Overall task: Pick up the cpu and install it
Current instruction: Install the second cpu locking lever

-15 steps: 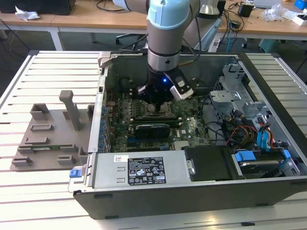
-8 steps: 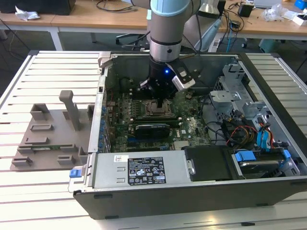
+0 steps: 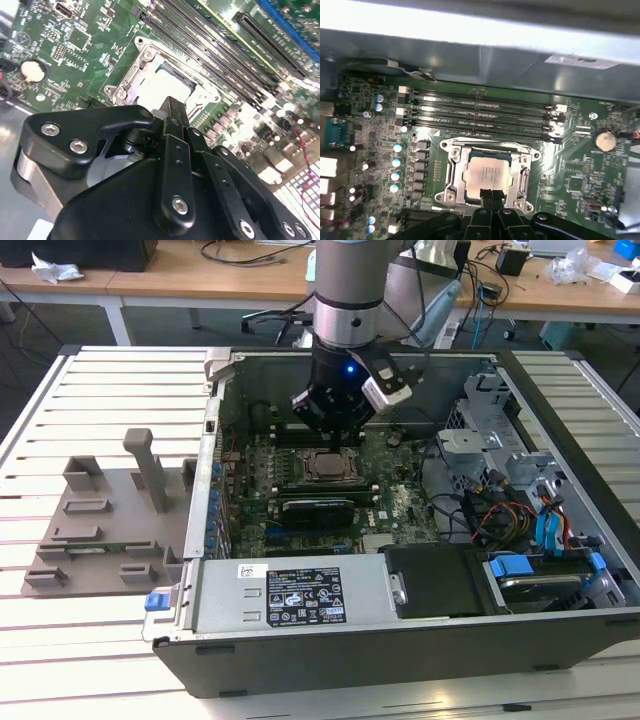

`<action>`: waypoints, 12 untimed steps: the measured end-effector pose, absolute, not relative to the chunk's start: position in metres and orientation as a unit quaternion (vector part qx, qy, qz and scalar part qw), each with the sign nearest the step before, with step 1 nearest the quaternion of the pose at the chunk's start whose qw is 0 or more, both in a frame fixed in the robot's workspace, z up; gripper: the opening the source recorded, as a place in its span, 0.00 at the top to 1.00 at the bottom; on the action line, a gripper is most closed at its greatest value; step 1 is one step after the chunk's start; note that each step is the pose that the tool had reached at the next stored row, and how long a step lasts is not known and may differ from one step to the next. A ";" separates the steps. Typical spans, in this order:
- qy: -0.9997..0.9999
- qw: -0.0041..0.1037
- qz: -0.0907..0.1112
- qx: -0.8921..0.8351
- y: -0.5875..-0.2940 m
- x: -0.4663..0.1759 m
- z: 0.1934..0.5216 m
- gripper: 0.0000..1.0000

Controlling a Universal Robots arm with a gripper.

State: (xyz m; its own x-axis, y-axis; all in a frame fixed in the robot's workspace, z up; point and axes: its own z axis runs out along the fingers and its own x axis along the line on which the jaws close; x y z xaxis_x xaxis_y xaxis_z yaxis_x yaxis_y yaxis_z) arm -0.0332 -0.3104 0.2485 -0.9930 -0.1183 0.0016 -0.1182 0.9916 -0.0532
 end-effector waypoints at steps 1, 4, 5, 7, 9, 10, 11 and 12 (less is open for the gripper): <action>0.998 0.001 -0.027 -0.059 -0.310 -0.033 0.252 0.89; 0.998 0.001 -0.028 -0.059 -0.310 -0.033 0.264 0.89; 0.998 0.001 -0.029 -0.059 -0.310 -0.033 0.268 0.89; 0.998 0.001 -0.029 -0.059 -0.310 -0.033 0.277 0.89; 0.998 0.001 -0.030 -0.059 -0.310 -0.033 0.286 0.89; 0.998 0.001 -0.031 -0.059 -0.309 -0.033 0.295 0.89; 0.998 0.000 -0.032 -0.059 -0.309 -0.033 0.298 0.89; 0.998 0.000 -0.032 -0.059 -0.309 -0.033 0.302 0.89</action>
State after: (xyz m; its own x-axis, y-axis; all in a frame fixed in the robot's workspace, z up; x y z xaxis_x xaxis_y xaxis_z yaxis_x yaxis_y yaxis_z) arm -0.0332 -0.3091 0.3025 -0.9930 -0.1182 0.0030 -0.1181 0.9909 -0.0648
